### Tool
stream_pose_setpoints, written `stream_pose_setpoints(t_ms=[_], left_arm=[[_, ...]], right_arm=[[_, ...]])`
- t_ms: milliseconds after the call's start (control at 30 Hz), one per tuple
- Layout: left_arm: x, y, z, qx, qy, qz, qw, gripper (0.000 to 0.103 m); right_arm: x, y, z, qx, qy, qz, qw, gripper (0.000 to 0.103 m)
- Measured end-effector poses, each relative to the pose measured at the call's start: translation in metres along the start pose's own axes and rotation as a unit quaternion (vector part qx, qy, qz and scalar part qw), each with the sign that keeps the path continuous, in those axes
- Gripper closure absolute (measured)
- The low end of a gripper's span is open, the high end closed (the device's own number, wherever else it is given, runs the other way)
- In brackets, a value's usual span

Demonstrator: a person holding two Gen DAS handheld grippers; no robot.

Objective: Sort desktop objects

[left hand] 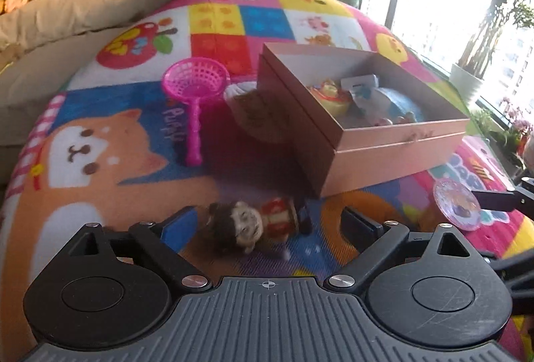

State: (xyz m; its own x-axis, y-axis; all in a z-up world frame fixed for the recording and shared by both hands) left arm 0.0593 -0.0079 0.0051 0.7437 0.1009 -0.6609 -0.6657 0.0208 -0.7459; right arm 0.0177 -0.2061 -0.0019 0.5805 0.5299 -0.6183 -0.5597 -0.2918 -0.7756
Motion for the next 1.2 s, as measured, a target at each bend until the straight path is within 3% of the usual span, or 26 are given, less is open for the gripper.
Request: stream_pose_setpoints(t_ms=[67,100,167,300,467,600,700,800,900,967,1000,1100,1200], left_arm=[[0.006,0.002,-0.007,0.016,-0.017,-0.005,0.9997,0.021],[0.009,0.003,-0.010,0.025,-0.026,-0.007,0.9993,0.033],[0.009,0.007,-0.011,0.036,-0.029,-0.009,0.9989,0.033],[-0.008,0.017,-0.013,0.071,-0.017,-0.026,0.9970,0.034],[-0.048,0.002,-0.011,0.072,0.031,-0.046,0.9959,0.034],[-0.091,-0.048,-0.010,0.058,0.068,-0.123,0.9883,0.034],[-0.110,-0.086,-0.016,0.043,0.088,-0.180,0.9788,0.034],[-0.106,-0.117,-0.028,0.035,0.088,-0.213,0.9724,0.034],[-0.080,-0.139,-0.040,0.008,0.102,-0.199,0.9746,0.034],[-0.056,-0.142,-0.048,-0.006,0.120,-0.177,0.9769,0.026],[-0.044,-0.140,-0.049,-0.010,0.121,-0.159,0.9797,0.016],[-0.021,-0.124,-0.038,-0.027,0.119,-0.116,0.9858,0.011],[-0.013,-0.101,-0.015,-0.022,0.095,-0.098,0.9904,0.008]], right_arm=[[0.002,-0.001,0.001,-0.002,0.007,-0.001,1.000,0.022],[0.004,-0.002,0.001,-0.003,0.010,-0.002,1.000,0.022],[0.007,-0.004,0.001,-0.007,0.023,-0.003,1.000,0.023],[0.009,-0.009,0.001,-0.010,0.014,0.002,1.000,0.048],[-0.003,-0.017,0.000,-0.008,-0.003,0.005,1.000,0.048],[-0.055,-0.057,-0.009,-0.012,-0.015,-0.063,0.998,0.048],[-0.102,-0.100,-0.019,-0.023,0.007,-0.145,0.989,0.048],[-0.128,-0.132,-0.028,-0.035,0.028,-0.195,0.980,0.048],[-0.133,-0.153,-0.037,-0.043,0.037,-0.215,0.975,0.048],[-0.125,-0.160,-0.043,-0.043,0.041,-0.216,0.974,0.048],[-0.118,-0.161,-0.047,-0.040,0.041,-0.214,0.975,0.048],[-0.094,-0.161,-0.062,-0.012,0.038,-0.194,0.980,0.048],[-0.072,-0.155,-0.075,0.012,0.035,-0.174,0.984,0.048]])
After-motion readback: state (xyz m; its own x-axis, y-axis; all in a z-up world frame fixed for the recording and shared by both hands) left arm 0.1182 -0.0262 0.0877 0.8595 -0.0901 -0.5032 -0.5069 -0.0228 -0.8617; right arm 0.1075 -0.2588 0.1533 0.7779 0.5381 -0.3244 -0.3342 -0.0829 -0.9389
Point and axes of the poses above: each gripper's, at about its wrist camera, not at the fingertips, and x roughly the way its jaws point, z to its left, y to its underside, the point moved 3 cm from there along x, roughly the way its jaws point, and after that the axes turned 14 degrees about -y, right-handed, at the moved point
